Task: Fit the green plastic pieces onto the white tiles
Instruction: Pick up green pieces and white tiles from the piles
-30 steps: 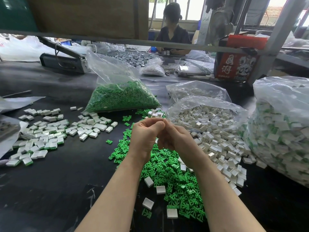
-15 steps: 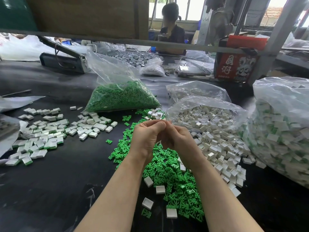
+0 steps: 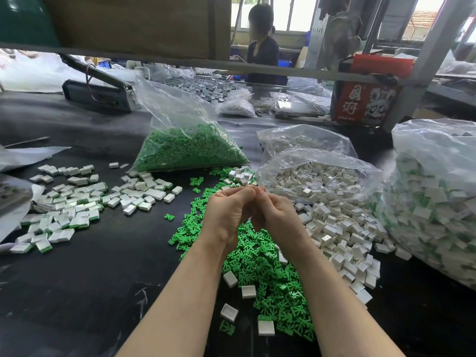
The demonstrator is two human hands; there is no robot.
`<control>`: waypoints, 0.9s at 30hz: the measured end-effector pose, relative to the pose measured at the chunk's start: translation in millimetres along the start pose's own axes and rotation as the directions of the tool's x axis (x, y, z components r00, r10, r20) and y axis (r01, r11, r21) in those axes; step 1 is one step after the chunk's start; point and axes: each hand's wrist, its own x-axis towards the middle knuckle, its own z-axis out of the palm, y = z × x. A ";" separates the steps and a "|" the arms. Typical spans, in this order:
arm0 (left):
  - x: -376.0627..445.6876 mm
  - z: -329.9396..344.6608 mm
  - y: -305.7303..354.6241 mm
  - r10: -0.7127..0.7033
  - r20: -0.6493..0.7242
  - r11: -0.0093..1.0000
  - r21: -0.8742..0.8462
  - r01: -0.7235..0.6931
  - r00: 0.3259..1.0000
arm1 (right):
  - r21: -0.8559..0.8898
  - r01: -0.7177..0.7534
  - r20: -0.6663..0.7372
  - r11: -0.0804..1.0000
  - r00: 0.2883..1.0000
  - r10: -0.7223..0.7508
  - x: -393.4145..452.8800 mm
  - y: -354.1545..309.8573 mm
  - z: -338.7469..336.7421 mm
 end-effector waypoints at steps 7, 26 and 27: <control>-4.0 2.8 3.8 -0.020 -0.005 0.999 -0.027 0.020 1.000 | -0.031 0.013 -0.015 0.999 1.000 -0.013 -1.1 2.5 0.6; 0.7 -8.5 6.4 0.080 0.168 0.991 0.097 -0.097 0.983 | 0.514 -0.234 0.166 0.825 0.971 0.172 5.3 0.2 -7.1; 0.9 -8.5 6.1 0.089 0.156 0.987 0.116 -0.107 0.984 | 0.501 -0.244 0.170 0.830 0.969 0.182 5.1 0.1 -7.1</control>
